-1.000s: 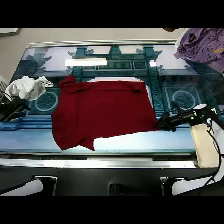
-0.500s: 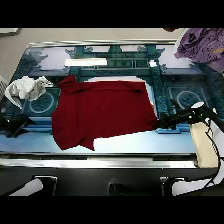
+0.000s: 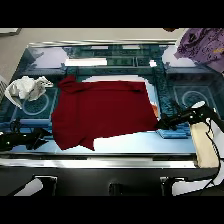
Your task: Fold the clothes and pants, and hang the long-sleeved shirts on hangers.
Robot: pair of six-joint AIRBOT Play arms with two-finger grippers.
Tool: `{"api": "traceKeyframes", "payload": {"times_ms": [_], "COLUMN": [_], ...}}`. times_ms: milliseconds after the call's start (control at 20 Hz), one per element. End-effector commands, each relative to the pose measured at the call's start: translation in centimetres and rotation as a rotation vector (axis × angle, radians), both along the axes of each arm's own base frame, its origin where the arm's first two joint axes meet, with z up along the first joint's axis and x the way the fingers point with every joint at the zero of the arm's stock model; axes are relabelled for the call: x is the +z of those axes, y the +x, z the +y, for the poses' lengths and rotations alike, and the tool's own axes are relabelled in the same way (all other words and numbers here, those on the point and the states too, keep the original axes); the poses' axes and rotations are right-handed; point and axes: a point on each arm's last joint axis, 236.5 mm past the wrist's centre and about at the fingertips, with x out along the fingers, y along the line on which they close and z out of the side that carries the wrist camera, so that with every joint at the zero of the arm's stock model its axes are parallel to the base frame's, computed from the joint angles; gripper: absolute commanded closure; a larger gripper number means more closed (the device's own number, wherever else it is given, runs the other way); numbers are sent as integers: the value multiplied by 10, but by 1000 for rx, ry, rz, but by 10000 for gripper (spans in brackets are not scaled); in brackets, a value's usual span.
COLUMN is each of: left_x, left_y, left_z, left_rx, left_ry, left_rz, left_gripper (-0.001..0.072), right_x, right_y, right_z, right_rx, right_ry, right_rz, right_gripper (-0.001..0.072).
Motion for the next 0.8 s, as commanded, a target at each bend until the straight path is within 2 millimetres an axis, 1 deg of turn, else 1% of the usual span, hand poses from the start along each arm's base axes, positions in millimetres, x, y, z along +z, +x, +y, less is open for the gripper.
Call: {"api": "traceKeyframes", "payload": {"times_ms": [0,300,450,500,550,600,650,700,750], "left_x": [-6,-13,-15,-15,-16,-17,-17,-18,-16], "left_y": [1,-2,4,5,5,5,5,7,10], "left_z": [-13,-31,-36,-38,-40,-41,-40,-39,-38], "left_rx": [-12,-79,-73,-72,-76,-80,-78,-75,-68], "left_ry": [-11,-30,-38,-41,-45,-48,-46,-41,-37], "left_rz": [-14,12,4,1,4,9,9,4,-5], "left_gripper": [134,135,139,205,241,259,356,595,692], "right_x": [5,7,10,11,12,13,14,16,18], "right_y": [-3,-6,-5,-4,-4,-4,-4,-4,-4], "right_z": [4,5,5,5,4,4,5,5,6], "right_rx": [7,14,14,14,14,14,14,12,13], "right_ry": [22,31,26,25,24,24,24,26,33], "right_rz": [15,22,11,7,5,2,0,1,0], "right_gripper": [677,677,677,677,677,678,678,678,678]}}
